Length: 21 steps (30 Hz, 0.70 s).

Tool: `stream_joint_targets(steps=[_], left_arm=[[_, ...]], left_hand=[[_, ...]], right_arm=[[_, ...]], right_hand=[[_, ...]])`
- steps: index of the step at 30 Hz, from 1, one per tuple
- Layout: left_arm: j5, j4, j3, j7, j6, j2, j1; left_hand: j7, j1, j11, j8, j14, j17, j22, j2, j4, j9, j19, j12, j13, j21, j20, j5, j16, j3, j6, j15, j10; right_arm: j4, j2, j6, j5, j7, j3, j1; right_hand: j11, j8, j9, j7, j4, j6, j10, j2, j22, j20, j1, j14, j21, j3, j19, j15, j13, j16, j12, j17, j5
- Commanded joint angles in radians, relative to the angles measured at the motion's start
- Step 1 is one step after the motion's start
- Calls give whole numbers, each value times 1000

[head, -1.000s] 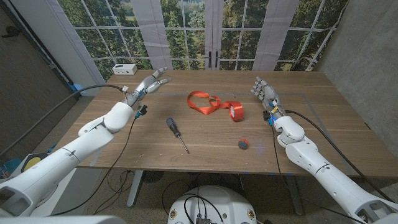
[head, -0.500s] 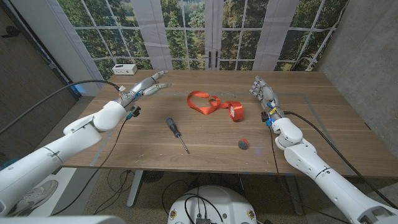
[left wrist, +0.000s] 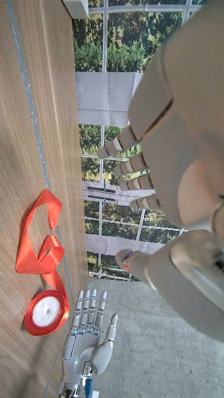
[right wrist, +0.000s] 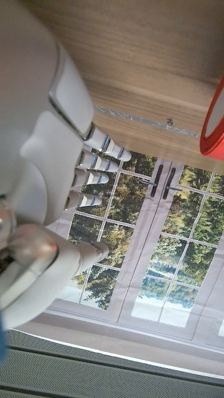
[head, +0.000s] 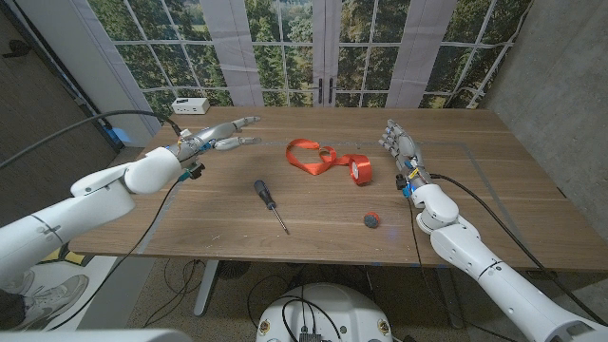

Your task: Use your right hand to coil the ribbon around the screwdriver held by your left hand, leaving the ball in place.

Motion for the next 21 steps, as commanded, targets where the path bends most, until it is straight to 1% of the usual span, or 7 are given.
stream_joint_targets(steps=[1,6,9,14,17,18,21], left_arm=[[57,-73,-20,-65,47,79,18],[90,-105,-11,-104,91,92,0],[121,-114,20,-158,107,94,-34],[161,-131,49,-219,136,98,-72],[182,-166,74,-316,202,102,-114],[192,-164,81,-322,194,103,-121],[233,-171,98,-345,200,105,-141]], left_hand=[[-6,11,-7,-4,1,2,4,-4,-7,3,2,-2,1,1,2,-2,2,-3,1,-12,4],[-11,14,-11,0,2,1,4,-8,-12,3,3,-4,2,1,-1,-2,3,-5,20,-17,7],[-7,25,-22,18,5,1,3,-13,-21,4,5,-6,2,0,-7,-2,4,-9,90,-23,13],[-8,38,-34,13,13,1,2,-14,-30,4,9,-10,1,0,-8,-1,6,-7,90,-30,8],[-11,49,-34,8,14,1,1,-19,-37,3,13,-12,1,0,-10,-1,6,-6,84,-32,7],[-16,56,-44,8,14,1,0,-23,-42,3,14,-13,1,0,-16,-1,6,-5,87,-37,5],[-24,72,-49,4,13,1,-1,-30,-50,3,16,-17,1,0,-22,0,5,-3,80,-42,-1]], right_arm=[[36,26,33,-2,8,-9,3],[47,30,49,-2,18,-10,6],[43,29,51,-8,8,-7,1],[25,23,62,-30,-12,-3,-13],[17,20,63,-39,-21,-1,-21],[15,19,62,-43,-27,0,-23],[9,19,59,-41,-32,3,-29]], right_hand=[[2,0,3,-1,0,7,10,2,5,6,6,3,-3,4,6,9,2,2,-4,5,3],[4,0,3,-1,0,8,13,1,5,6,7,3,-4,4,5,10,2,2,-4,6,3],[5,-1,3,-1,0,9,14,2,5,6,7,4,-4,4,5,11,2,2,-4,6,3],[4,-1,3,0,0,11,15,2,5,7,7,4,-4,4,5,13,2,2,-4,6,3],[6,-1,3,0,0,12,17,2,5,7,7,5,-4,4,6,13,2,2,-4,6,3],[5,-1,3,0,0,13,18,2,5,7,7,5,-4,4,6,13,2,2,-4,6,3],[6,-1,3,-1,0,15,19,2,5,7,7,5,-4,4,5,13,2,2,-4,7,3]])
